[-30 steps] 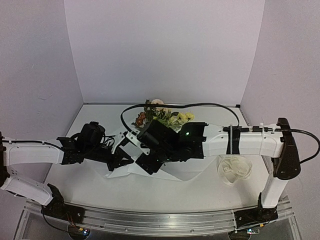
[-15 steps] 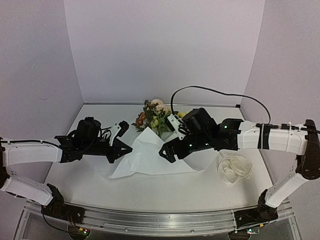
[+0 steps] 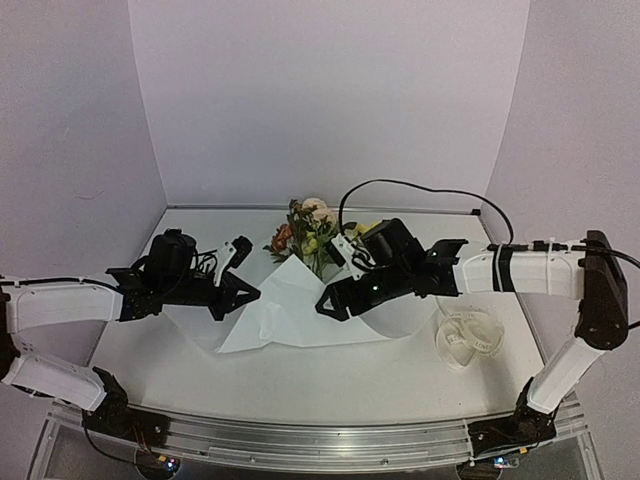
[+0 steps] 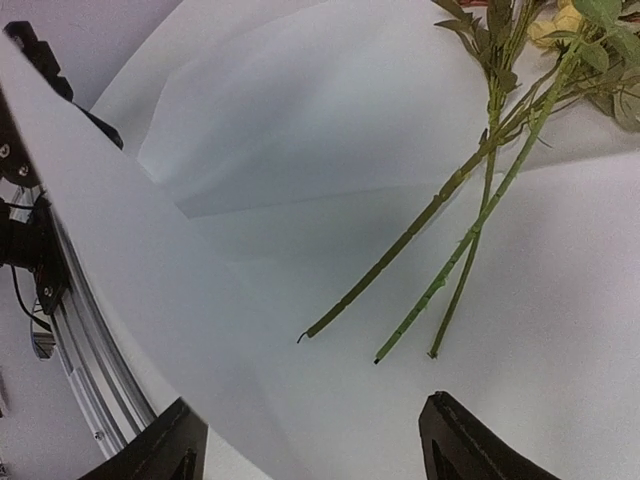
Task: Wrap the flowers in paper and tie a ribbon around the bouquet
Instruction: Fold the flattened wrapping paper at the center of the board.
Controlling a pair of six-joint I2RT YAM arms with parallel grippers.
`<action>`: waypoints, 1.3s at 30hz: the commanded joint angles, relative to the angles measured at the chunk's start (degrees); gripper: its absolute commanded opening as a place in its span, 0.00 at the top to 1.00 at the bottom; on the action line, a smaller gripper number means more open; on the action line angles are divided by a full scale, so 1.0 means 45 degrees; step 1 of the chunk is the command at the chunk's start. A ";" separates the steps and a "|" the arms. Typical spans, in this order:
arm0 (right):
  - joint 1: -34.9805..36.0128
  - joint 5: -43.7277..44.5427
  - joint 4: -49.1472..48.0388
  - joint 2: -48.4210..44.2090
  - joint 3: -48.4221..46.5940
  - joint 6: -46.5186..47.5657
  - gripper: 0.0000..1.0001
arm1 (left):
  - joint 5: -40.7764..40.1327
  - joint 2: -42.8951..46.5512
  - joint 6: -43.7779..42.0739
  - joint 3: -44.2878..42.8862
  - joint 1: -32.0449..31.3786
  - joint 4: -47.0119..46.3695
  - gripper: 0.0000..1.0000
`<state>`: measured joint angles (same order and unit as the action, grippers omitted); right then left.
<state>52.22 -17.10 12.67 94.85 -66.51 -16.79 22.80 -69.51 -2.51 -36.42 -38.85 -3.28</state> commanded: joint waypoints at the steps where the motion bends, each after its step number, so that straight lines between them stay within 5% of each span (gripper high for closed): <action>1: -0.0197 -0.1088 -0.0617 0.0471 -0.0632 -0.0355 0.51 | 0.0258 0.0253 -0.0282 -0.0716 0.0219 -0.0234 1.00; 6: -0.0197 -0.1082 -0.0592 0.0903 -0.0983 -0.0820 0.98 | 0.0097 0.0343 0.0311 -0.0798 0.0312 -0.0219 0.96; 8: -0.0197 -0.0935 -0.0484 0.1123 -0.1319 -0.0999 1.00 | 0.0012 0.0522 0.0919 -0.0717 0.0312 -0.0310 0.88; 12: -0.0180 -0.0791 -0.0152 0.1327 -0.1922 -0.1292 1.00 | -0.0990 0.1060 0.2408 -0.0548 0.0338 -0.0289 0.53; 17: 0.0163 -0.0511 -0.0248 0.0553 -0.1374 -0.1153 1.00 | -0.1523 0.1847 0.4915 -0.0847 0.1512 -0.0453 0.38; 22: 0.0744 -0.0164 -0.0284 0.0139 -0.0771 -0.1102 1.00 | 0.1145 -0.0041 0.6765 -0.2471 0.3334 0.0137 0.42; 28: 0.1109 0.0415 -0.0393 0.0114 -0.0590 -0.1197 1.00 | 0.5622 -0.4483 0.6726 -0.4722 0.3519 0.1517 0.72; 39: 0.1117 0.2005 -0.0127 0.0243 -0.1189 -0.1326 1.00 | 0.6418 -0.7549 0.5913 -0.4832 0.2563 0.3079 0.81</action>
<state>57.41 -12.89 12.06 96.95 -69.10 -22.25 49.12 -101.75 26.79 -57.17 -26.44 6.35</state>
